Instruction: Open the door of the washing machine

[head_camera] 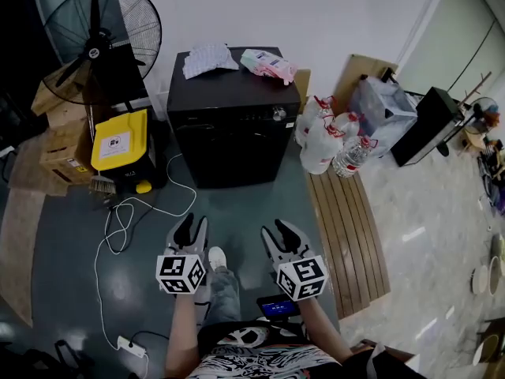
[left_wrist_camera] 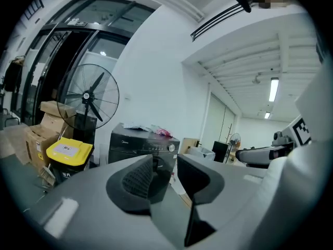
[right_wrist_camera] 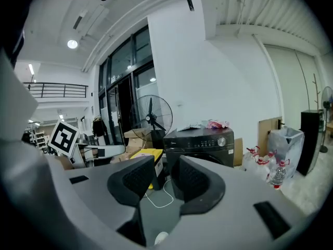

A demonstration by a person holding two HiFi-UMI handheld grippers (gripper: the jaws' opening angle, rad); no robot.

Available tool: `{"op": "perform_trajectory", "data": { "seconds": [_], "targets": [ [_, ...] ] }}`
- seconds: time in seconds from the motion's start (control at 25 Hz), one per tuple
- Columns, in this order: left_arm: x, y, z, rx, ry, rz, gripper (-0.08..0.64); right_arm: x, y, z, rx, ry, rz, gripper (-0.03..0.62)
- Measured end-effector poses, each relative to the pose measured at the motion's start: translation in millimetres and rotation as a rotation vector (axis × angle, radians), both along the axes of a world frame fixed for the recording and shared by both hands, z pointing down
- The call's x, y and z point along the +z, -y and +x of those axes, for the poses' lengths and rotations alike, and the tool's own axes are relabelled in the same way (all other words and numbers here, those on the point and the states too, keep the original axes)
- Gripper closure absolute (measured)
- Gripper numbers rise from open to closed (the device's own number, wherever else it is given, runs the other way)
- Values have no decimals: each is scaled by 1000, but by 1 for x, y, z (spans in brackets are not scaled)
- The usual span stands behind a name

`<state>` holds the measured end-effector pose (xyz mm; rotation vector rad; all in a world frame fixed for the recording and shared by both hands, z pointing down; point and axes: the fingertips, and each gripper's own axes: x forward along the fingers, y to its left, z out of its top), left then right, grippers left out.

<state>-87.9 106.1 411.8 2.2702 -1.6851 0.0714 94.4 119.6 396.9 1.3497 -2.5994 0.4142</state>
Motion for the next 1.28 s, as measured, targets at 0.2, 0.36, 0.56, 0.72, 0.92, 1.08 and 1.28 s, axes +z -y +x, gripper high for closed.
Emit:
{"op": "perform_trajectory", "data": {
  "seconds": [0.2, 0.36, 0.56, 0.72, 0.92, 1.08, 1.28],
  "targets": [
    [44, 104, -24, 78, 70, -73, 422, 30, 101, -34, 20, -53, -68, 436],
    [74, 181, -47, 138, 107, -116, 420, 49, 177, -60, 58, -72, -107, 437],
    [121, 258, -73, 170, 117, -162, 418, 81, 251, -84, 68, -97, -149, 443],
    [163, 293, -86, 208, 145, -205, 411, 108, 282, -98, 46, -126, -181, 445],
    [203, 317, -97, 221, 132, -232, 410, 141, 296, -108, 18, -152, -230, 445],
    [230, 334, -97, 261, 140, -248, 394, 163, 302, -111, 6, -159, -273, 449],
    [274, 367, -100, 320, 169, -257, 365, 188, 310, -116, -24, -176, -293, 454]
  ]
}}
